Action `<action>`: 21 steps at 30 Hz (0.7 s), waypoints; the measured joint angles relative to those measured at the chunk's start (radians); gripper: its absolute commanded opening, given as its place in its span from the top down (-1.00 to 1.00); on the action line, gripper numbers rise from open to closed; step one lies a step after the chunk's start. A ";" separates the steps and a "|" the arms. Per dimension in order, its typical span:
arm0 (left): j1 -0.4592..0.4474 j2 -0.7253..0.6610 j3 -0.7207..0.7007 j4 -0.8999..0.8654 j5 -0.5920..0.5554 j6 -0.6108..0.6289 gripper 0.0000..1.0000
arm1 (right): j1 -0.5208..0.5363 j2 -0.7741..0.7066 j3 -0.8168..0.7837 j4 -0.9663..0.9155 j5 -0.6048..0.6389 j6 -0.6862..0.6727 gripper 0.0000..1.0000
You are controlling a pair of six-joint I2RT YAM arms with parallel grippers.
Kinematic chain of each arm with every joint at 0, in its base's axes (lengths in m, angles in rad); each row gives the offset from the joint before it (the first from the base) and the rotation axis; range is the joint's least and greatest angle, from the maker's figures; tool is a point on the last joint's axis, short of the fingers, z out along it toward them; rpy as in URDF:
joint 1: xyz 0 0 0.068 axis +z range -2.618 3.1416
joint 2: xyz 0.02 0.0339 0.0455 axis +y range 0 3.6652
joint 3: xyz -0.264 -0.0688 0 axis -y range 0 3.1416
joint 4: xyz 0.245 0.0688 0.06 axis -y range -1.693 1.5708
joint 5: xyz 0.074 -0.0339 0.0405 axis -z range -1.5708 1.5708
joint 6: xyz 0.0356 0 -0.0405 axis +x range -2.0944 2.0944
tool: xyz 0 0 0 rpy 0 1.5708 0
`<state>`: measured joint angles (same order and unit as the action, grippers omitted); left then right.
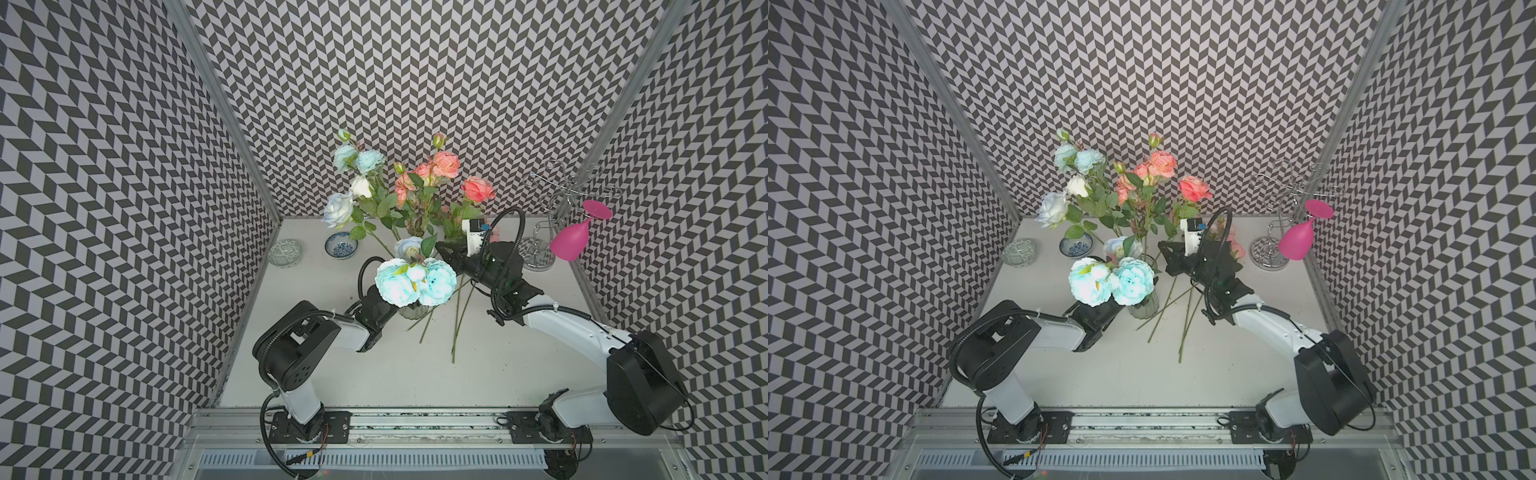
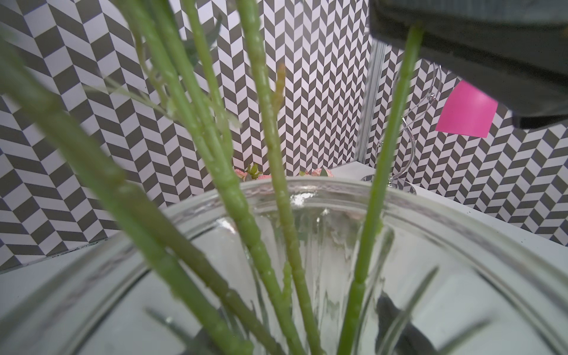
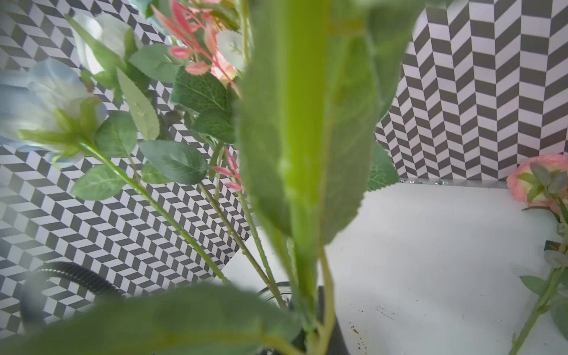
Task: Pick out pink flowers from the vase
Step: Pick up the flower from the vase.
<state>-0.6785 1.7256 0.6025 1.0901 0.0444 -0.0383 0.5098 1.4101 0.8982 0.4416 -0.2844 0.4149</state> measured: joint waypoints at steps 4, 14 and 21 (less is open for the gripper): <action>-0.001 0.000 0.000 0.000 -0.002 0.000 1.00 | 0.000 -0.068 0.000 -0.041 0.053 -0.031 0.98; -0.001 0.000 0.000 0.000 -0.003 0.000 1.00 | -0.011 -0.353 0.195 -0.244 0.338 -0.195 1.00; -0.001 0.000 0.000 0.000 -0.003 -0.001 1.00 | -0.056 -0.414 0.404 -0.353 0.620 -0.307 1.00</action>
<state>-0.6796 1.7256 0.6025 1.0897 0.0410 -0.0391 0.4541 0.9966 1.3025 0.0883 0.3355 0.1081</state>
